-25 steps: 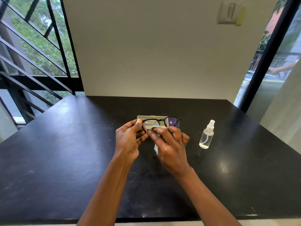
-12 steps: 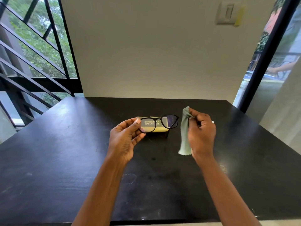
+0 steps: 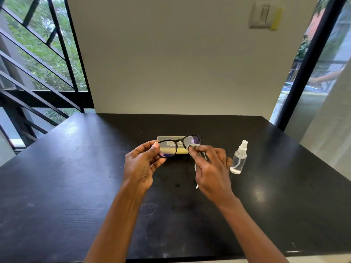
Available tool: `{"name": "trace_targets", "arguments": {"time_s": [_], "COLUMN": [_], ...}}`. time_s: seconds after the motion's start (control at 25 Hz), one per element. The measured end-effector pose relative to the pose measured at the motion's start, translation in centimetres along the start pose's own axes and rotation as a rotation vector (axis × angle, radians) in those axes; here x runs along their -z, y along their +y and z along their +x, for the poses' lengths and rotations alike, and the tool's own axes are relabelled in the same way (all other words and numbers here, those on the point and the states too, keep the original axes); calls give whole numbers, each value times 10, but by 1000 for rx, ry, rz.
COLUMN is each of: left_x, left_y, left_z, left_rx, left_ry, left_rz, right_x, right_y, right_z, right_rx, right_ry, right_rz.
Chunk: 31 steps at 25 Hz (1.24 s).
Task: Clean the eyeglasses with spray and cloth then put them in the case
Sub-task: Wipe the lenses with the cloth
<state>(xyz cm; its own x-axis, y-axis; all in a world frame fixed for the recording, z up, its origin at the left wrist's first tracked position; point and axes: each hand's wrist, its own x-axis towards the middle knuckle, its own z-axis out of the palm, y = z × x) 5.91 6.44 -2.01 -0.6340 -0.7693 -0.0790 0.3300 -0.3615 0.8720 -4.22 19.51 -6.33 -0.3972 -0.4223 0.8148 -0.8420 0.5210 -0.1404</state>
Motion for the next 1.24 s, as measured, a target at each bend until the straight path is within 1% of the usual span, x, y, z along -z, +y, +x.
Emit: {"name": "trace_targets", "arguments": {"time_s": [0.16, 0.24, 0.36, 0.48, 0.56, 0.64, 0.8, 0.88, 1.08, 1.16, 1.24], "left_x": [3, 3, 1, 2, 4, 6, 7, 6, 6, 7, 9], "left_y": [1, 0, -2, -3, -3, -2, -1, -2, -1, 0, 1], "left_z": [0, -1, -2, -1, 0, 1, 1, 1, 0, 2, 3], "left_rx": [14, 23, 24, 11, 14, 22, 28, 27, 10, 16, 22], "left_ry": [-19, -36, -46, -39, -34, -41, -67, -73, -57, -52, -58], "left_rz": [3, 6, 16, 21, 15, 9, 19, 19, 14, 9, 6], "right_x": [-2, -4, -5, -5, -6, -8, -9, -9, -13, -14, -13], "right_y": [10, 11, 5, -1, 1, 5, 12, 10, 3, 7, 13], "right_z": [2, 11, 17, 6, -4, -9, 0, 6, -6, -11, -10], "right_rx": [-139, -154, -88, 4, 32, -20, -180, -154, 47, 54, 15], "right_ry": [27, 26, 32, 51, 66, 81, 51, 64, 108, 112, 127], "right_rz": [54, 64, 23, 0, -22, -14, 84, 47, -79, -120, -125]}}
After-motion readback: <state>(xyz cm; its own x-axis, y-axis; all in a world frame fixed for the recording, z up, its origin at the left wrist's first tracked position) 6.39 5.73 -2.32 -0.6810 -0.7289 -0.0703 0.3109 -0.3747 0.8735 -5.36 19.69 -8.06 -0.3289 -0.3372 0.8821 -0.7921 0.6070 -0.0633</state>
